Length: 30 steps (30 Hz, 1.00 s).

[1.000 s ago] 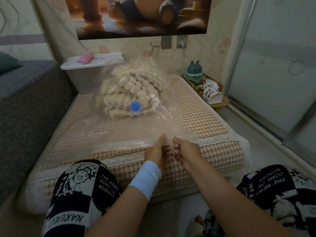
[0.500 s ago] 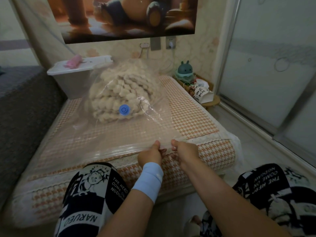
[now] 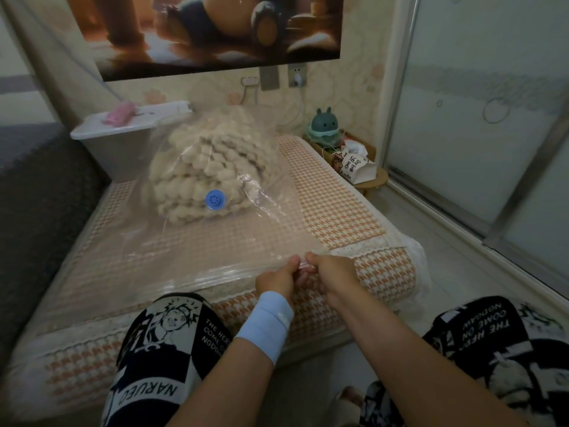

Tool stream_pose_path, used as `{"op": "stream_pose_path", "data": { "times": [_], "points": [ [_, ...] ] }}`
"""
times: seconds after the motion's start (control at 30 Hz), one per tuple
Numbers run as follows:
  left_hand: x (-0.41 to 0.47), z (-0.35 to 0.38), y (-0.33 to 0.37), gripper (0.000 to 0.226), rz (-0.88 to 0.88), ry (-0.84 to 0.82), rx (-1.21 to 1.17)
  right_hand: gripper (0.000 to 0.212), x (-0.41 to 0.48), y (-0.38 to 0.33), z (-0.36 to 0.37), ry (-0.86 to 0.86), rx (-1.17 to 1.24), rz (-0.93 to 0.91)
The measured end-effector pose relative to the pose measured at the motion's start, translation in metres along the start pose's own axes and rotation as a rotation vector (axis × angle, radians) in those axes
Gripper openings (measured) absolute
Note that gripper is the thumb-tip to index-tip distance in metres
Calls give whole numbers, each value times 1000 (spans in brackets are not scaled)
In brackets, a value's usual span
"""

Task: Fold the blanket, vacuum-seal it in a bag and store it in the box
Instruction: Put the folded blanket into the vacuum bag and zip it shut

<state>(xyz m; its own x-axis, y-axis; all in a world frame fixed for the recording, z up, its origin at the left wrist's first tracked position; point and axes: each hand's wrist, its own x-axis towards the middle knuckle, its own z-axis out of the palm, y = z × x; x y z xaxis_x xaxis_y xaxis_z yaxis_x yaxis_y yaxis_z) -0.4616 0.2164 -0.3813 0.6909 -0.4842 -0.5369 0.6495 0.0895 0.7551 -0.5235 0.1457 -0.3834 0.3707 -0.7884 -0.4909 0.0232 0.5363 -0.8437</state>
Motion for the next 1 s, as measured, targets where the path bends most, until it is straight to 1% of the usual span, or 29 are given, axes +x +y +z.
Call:
{"op": "stream_pose_path", "data": {
  "times": [0.03,0.1,0.17,0.2,0.27,0.33,0.4,0.47,0.53,0.57,0.6,0.63,0.67,0.7,0.73,0.77,0.8,0.83,0.87,0.9,0.93,0.97,1.0],
  "points": [
    [0,1,-3,19,-7,14,-5,22,-2,0,1,13,5,4],
    [-2,1,-4,18,-8,36,-47,25,-5,-3,-3,68,47,15],
    [1,-2,6,18,24,55,-153,32,-2,-15,-18,171,115,23],
    [6,-5,15,17,50,60,-192,33,-1,-23,-26,194,123,14],
    [9,-10,31,15,78,35,-181,30,-3,-38,-37,114,46,-15],
    [7,-10,38,14,89,-4,-107,28,-6,-43,-39,7,-78,-18],
    [3,-7,36,14,81,-39,-52,31,-8,-40,-34,-56,-156,12],
    [-3,-3,29,15,46,-81,-27,36,-11,-38,-29,-152,-179,33],
    [-7,1,20,17,12,-100,29,40,-13,-40,-22,-254,-193,7],
    [-10,2,15,19,-11,-121,76,39,-13,-42,-19,-256,-209,-31],
    [-16,3,11,23,-63,-184,132,38,-10,-43,-17,-219,-235,-81],
    [-23,3,10,31,-137,-265,219,36,-4,-43,-17,-162,-298,-139],
    [-30,1,12,42,-220,-363,332,32,2,-43,-18,-98,-423,-205],
    [-37,0,17,51,-284,-462,465,31,8,-44,-21,-36,-612,-270],
    [-41,-1,25,54,-309,-543,596,33,13,-46,-24,21,-844,-323],
    [-44,0,34,51,-284,-580,705,35,16,-47,-28,79,-1073,-355],
    [-45,2,46,43,-216,-566,766,35,16,-50,-30,135,-1267,-372],
    [-40,4,57,34,-105,-514,798,39,16,-52,-31,188,-1427,-383],
    [-32,5,68,26,45,-437,846,46,16,-55,-31,238,-1563,-413],
    [-20,4,79,23,221,-343,952,54,16,-57,-27,279,-1669,-478],
    [-8,1,91,22,400,-247,1132,58,16,-60,-21,300,-1722,-575],
    [6,-4,100,23,555,-156,1354,58,17,-63,-16,269,-1704,-679],
    [19,-11,108,27,649,-66,1567,52,19,-66,-8,186,-1640,-784]
  ]
}}
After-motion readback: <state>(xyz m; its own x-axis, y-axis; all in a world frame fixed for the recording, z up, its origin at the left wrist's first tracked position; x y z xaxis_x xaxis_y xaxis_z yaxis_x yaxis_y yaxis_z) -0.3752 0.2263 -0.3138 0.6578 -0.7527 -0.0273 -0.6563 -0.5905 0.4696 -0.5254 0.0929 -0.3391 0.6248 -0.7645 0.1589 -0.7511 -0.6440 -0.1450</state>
